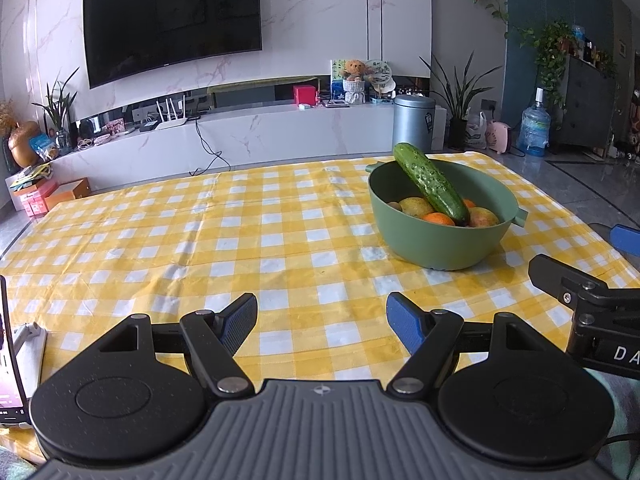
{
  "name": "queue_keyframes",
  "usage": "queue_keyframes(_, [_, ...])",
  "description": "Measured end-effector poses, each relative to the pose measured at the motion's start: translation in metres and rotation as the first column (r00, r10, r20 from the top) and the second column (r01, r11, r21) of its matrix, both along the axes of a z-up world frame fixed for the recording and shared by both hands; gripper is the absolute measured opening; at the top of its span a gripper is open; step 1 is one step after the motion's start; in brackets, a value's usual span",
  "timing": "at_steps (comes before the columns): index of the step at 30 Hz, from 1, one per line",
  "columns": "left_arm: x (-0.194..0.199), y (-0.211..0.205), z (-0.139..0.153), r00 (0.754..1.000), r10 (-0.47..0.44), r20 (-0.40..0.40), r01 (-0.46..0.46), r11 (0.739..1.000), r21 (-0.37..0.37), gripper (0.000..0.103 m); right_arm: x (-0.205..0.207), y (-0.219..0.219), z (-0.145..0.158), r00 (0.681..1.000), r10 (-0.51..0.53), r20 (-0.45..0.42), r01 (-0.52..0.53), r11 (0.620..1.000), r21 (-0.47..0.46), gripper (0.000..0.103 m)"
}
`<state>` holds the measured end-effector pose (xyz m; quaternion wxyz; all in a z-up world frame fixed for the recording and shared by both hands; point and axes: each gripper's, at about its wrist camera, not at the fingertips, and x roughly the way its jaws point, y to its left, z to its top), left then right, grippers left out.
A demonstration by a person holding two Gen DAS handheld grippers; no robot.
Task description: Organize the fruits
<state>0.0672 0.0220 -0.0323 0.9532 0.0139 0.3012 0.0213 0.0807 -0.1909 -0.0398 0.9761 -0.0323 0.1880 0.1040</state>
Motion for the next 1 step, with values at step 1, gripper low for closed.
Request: queue_keyframes(1, [0.0001,0.0001,0.0005,1.000,0.003,0.002,-0.003,1.000,0.002,0.087,-0.0011,0.0010,0.0004,1.000,0.000,0.000,0.000,1.000,-0.001,0.099])
